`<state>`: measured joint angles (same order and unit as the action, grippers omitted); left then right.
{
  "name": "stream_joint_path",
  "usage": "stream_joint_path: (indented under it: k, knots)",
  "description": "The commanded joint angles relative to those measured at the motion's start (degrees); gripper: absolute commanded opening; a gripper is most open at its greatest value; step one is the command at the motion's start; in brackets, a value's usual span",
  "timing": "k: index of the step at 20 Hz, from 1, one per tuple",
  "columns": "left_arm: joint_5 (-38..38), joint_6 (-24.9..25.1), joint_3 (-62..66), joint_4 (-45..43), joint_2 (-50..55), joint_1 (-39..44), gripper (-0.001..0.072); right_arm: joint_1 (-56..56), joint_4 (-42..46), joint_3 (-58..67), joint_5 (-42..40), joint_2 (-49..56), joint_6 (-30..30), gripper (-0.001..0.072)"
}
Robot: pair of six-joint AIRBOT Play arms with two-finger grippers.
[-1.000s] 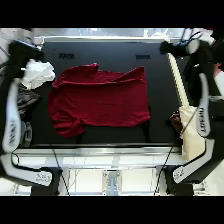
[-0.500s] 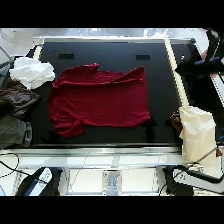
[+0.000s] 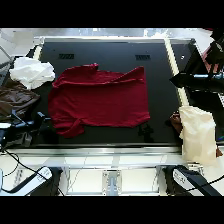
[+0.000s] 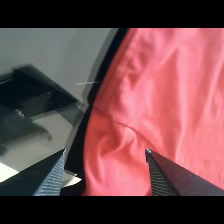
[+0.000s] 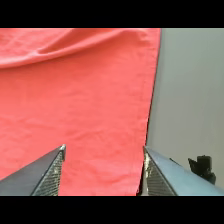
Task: Fold the shirts.
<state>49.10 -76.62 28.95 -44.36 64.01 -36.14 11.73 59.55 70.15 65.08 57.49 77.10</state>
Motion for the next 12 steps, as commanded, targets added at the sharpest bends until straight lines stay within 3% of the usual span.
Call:
stream_joint_path:
  k: [1,6,9,10,11,12]
  knots:
    - [-3.5,4.3,-0.6,5.6,5.3,-0.2,0.0545,0.0,-0.8,-0.6,0.7,-1.6,-0.3,0.0558]
    - [-4.5,7.7,2.1,9.3,8.3,1.2,0.0539,0.0,-0.9,-0.6,0.9,-1.6,0.4,0.0557]
    - [-3.8,8.5,4.2,10.8,11.3,4.6,0.0362,-0.3,-2.5,-2.2,3.5,-1.6,2.3,0.0557]
    - [-3.6,8.9,4.6,10.8,11.7,6.0,0.0143,-1.2,-2.6,-3.9,4.3,-1.6,2.4,0.0557]
    - [-3.7,10.5,5.0,11.3,11.7,7.2,0.0017,-2.8,-2.6,-6.9,4.3,-1.6,3.3,0.0557]
    - [-3.5,11.1,5.5,12.3,11.7,8.0,0.0019,-4.7,-2.8,-10.7,3.8,-1.6,4.7,0.0557]
